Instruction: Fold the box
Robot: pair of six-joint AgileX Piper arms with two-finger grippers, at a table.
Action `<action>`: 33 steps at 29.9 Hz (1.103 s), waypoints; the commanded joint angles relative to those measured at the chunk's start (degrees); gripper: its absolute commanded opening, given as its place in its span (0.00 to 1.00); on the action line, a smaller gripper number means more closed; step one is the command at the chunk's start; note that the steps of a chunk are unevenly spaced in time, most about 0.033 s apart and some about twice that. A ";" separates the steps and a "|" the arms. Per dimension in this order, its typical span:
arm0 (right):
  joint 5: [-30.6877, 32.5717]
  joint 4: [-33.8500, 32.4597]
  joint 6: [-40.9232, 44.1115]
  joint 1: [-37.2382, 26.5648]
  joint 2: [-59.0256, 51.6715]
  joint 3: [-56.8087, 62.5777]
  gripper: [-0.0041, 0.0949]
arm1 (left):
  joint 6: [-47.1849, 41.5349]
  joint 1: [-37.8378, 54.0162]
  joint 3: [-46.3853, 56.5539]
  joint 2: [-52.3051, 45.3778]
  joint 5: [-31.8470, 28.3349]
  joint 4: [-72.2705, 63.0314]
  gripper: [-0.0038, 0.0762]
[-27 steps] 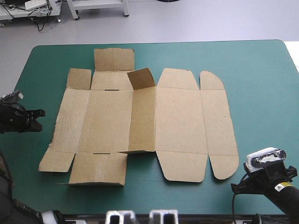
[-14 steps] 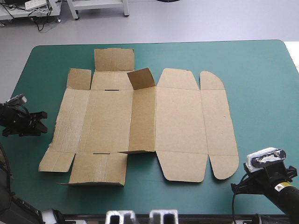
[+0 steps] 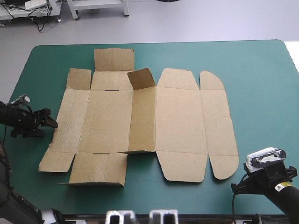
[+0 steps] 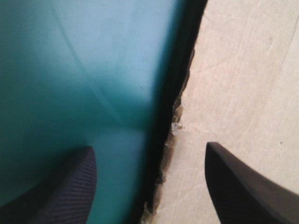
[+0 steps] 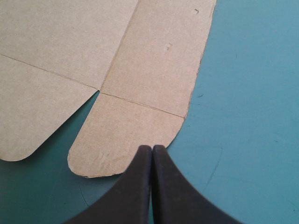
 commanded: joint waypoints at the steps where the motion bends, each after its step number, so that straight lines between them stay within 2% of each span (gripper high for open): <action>1: -2.83 1.22 -0.35 0.11 0.38 -1.30 0.02 | -0.15 -0.08 -1.79 -1.77 5.51 -3.06 0.63; 9: -2.83 1.22 -0.35 0.11 0.38 -1.30 0.02 | -0.03 -0.62 2.73 -0.08 5.51 -5.43 0.63; 19: -2.83 1.22 -0.35 0.11 0.38 -1.30 0.02 | 2.00 -6.56 5.91 0.54 5.51 -5.83 0.61; 33: -2.83 1.22 -0.35 0.11 0.38 -1.30 0.02 | 3.14 -13.84 5.98 0.54 5.51 -9.73 0.45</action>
